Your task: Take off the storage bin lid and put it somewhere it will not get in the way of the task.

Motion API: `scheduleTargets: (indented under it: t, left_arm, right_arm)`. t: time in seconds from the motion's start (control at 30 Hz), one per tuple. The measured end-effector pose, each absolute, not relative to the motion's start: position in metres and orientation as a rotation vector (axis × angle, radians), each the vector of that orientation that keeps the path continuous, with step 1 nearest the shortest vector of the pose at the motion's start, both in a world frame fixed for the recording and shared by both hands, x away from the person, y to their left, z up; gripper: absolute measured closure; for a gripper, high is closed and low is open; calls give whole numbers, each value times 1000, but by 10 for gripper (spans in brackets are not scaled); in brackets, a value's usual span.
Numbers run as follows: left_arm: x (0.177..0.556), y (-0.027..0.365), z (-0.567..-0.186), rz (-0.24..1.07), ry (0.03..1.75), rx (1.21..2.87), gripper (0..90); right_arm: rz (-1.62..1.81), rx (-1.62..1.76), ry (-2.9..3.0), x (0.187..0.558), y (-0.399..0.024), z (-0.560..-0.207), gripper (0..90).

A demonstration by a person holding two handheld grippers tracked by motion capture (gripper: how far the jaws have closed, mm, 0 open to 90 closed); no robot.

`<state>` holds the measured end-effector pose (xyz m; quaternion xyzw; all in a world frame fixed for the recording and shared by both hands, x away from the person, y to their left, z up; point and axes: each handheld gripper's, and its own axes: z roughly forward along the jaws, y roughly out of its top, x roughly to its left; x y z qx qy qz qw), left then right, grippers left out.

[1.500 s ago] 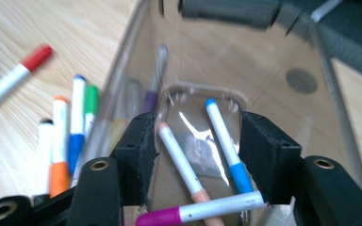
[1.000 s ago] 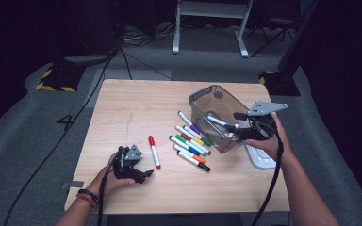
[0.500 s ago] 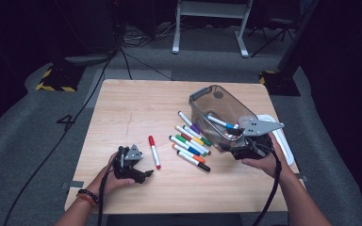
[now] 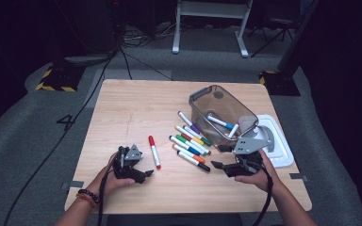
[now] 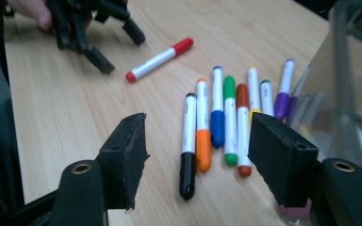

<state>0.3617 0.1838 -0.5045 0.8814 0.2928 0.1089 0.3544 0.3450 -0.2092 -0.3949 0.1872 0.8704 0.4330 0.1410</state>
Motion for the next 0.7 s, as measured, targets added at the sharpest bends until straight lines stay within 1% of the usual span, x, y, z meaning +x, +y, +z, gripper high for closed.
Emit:
scheduleTargets:
  t: [0.13,0.43,0.7]
  left_arm:
    - [362,184,-504,282,756,2279,137]
    - [362,184,-504,282,757,2278,138]
    - [362,184,-504,282,757,2278,138]
  right_arm:
    - [1207,541,2561,345,-202,-414,390]
    - [1109,552,2655,353,-188,-458,454]
    - [1074,618,2656,362,-186,-478,511]
